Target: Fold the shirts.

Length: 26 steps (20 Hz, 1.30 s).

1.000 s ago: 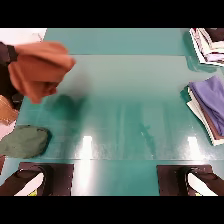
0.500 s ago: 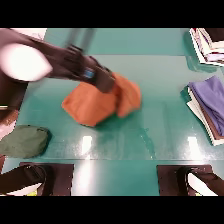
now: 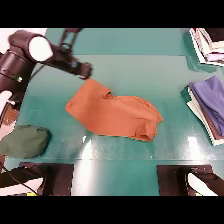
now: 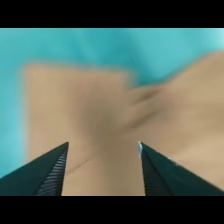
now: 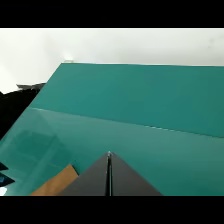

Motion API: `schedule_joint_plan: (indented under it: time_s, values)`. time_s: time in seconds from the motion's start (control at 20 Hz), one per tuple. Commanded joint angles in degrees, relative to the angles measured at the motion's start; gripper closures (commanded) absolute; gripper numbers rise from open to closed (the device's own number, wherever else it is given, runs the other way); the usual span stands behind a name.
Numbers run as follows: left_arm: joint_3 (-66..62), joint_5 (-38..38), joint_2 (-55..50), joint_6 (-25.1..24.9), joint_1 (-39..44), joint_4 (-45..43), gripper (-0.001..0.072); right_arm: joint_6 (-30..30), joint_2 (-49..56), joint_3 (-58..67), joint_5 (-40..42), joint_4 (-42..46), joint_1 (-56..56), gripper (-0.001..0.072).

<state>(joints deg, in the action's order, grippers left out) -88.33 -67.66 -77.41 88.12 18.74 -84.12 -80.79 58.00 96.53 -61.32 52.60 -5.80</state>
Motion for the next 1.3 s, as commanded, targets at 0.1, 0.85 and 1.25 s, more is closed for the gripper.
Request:
schedule_joint_plan:
  time_s: [0.1,0.85,1.25]
  values:
    - [18.5,2.9,-0.2,-5.5,-17.2,7.1,0.0183,0.0,0.1,-2.9,-0.2,-0.1,0.0,0.0692]
    - [26.2,8.1,-7.3,-10.7,-19.2,18.5,0.0682,-2.8,0.3,-8.5,-8.5,4.9,0.0,0.0692]
    - [15.6,7.2,-0.6,-10.6,-19.2,17.1,0.0682,-7.1,-2.8,-33.7,-19.0,13.3,12.0,0.0663]
